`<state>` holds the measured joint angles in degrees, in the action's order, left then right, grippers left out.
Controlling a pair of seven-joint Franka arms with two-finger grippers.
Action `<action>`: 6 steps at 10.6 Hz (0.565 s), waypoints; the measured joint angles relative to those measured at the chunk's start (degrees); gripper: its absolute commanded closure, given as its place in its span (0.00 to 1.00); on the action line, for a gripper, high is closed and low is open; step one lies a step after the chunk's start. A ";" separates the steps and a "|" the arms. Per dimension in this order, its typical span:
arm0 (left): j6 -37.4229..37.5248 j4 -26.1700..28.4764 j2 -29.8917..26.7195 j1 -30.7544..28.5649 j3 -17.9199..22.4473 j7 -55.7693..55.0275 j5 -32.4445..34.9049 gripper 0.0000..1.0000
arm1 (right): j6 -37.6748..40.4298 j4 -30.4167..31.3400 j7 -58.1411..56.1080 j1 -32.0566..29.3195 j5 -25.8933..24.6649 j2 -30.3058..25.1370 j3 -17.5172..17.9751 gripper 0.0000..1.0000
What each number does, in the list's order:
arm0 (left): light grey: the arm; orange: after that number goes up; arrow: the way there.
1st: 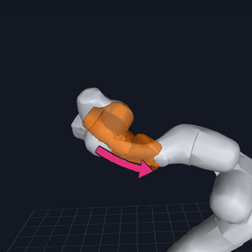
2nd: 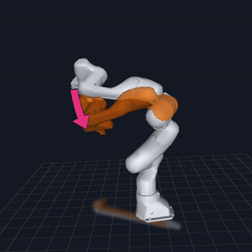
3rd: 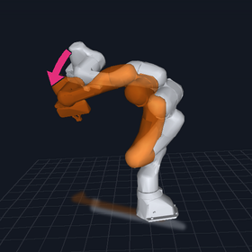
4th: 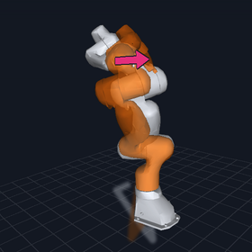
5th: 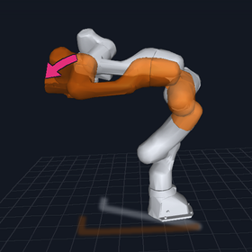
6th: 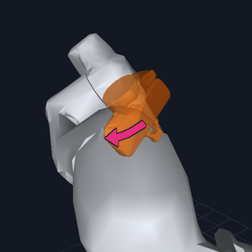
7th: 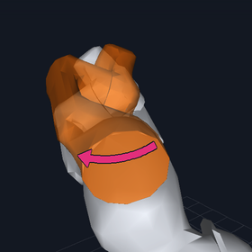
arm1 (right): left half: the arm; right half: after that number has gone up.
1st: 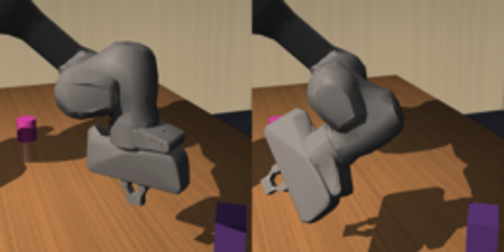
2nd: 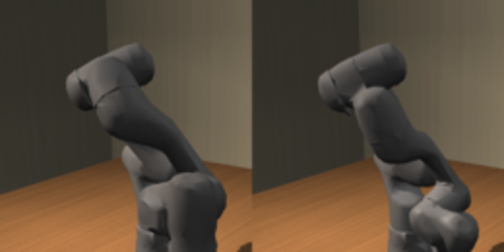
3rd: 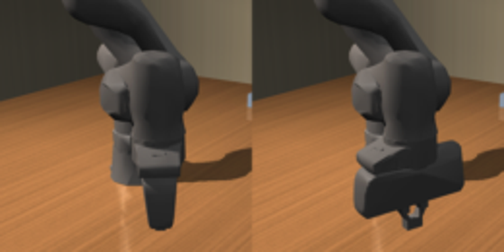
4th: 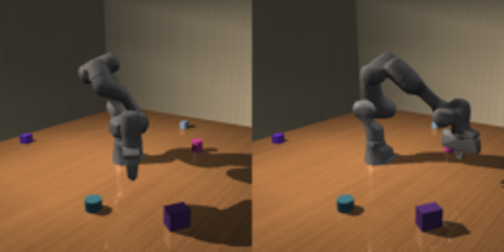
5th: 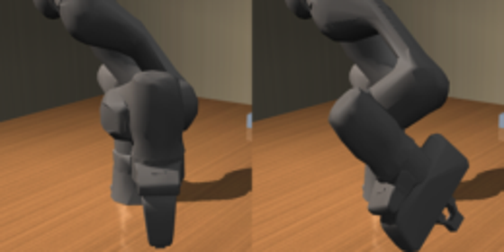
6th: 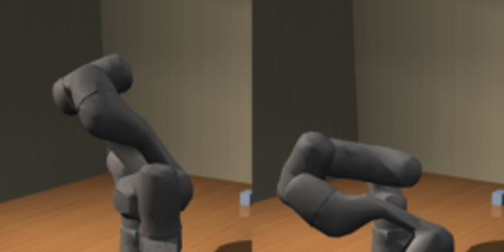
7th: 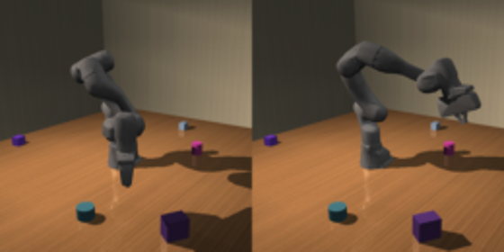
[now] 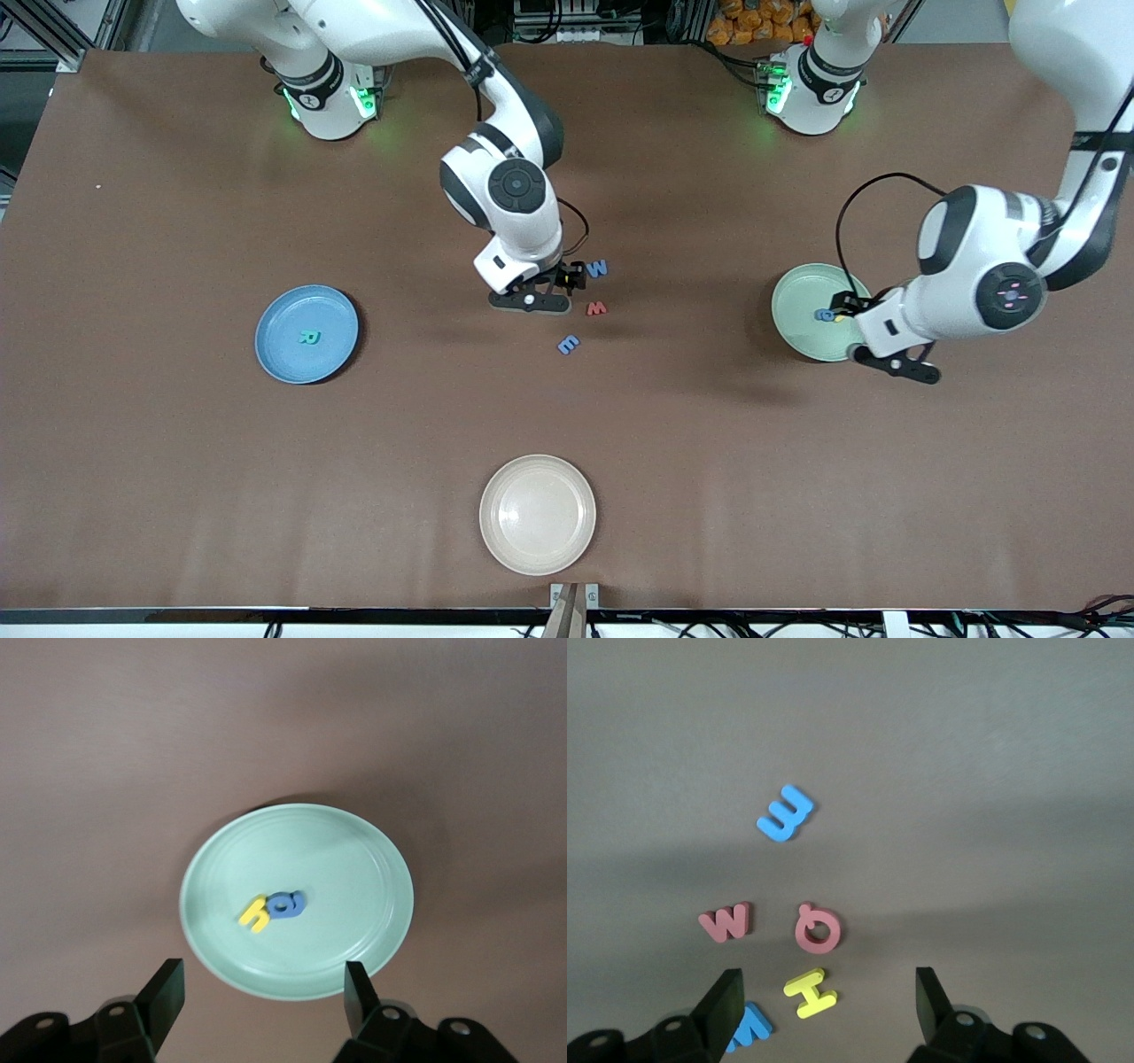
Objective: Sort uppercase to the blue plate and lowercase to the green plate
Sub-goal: 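Grasp the pink Q with the right gripper while the left gripper withdraws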
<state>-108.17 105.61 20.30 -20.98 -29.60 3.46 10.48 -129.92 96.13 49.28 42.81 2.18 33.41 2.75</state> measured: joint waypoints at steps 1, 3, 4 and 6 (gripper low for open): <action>1.60 -1.96 -1.03 2.38 2.43 0.00 -1.28 0.14 | -0.85 -0.10 -0.03 0.08 -0.02 1.04 0.31 0.22; 2.09 -4.06 -1.43 5.12 4.77 -0.09 -1.68 0.00 | -2.53 -0.25 -0.15 0.28 -0.42 2.64 0.56 0.23; 2.09 -4.51 -1.41 5.37 5.00 -0.09 -1.69 0.00 | -3.11 -0.26 -0.18 0.36 -1.06 3.44 0.60 0.25; 2.10 -4.77 -1.41 5.39 5.18 -0.09 -2.47 0.00 | -5.85 -0.27 -0.31 0.39 -1.60 4.75 0.61 0.27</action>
<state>-106.07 100.84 18.89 -15.59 -24.42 3.37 8.01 -135.77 95.85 48.97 43.20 0.59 38.17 3.36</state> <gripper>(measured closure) 0.000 0.247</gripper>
